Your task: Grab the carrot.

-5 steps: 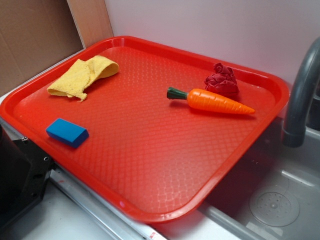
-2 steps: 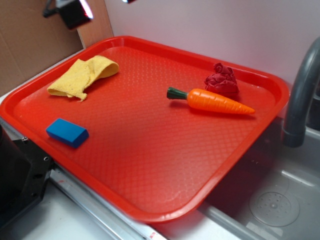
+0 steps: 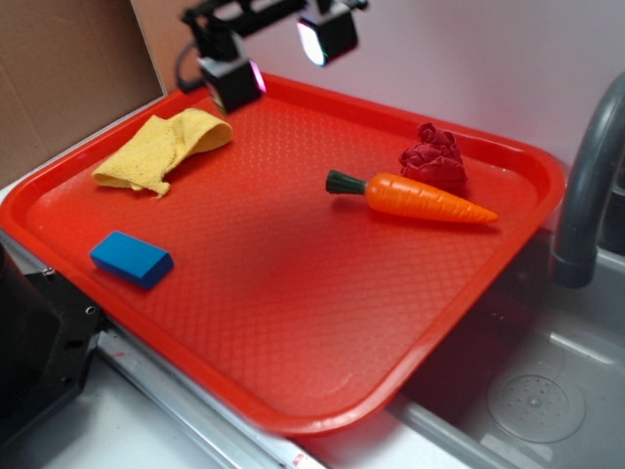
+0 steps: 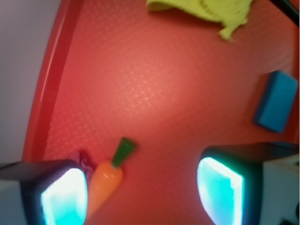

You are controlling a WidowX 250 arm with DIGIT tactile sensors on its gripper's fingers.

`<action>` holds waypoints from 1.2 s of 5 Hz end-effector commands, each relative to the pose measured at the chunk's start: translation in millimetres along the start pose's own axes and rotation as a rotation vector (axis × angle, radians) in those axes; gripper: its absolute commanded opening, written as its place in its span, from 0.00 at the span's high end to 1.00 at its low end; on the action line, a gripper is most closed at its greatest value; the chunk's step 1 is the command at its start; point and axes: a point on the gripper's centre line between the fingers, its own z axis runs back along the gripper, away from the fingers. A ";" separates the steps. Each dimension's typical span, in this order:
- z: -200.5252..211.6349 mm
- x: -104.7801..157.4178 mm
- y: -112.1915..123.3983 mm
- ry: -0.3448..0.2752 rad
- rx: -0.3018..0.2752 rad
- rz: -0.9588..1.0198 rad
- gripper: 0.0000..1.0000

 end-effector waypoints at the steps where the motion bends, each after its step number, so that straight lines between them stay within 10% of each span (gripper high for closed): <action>1: -29.3 -14.3 -18.9 0.050 -0.001 -0.021 0.00; 6: -81.4 -41.6 -28.4 -0.004 0.069 -0.144 0.00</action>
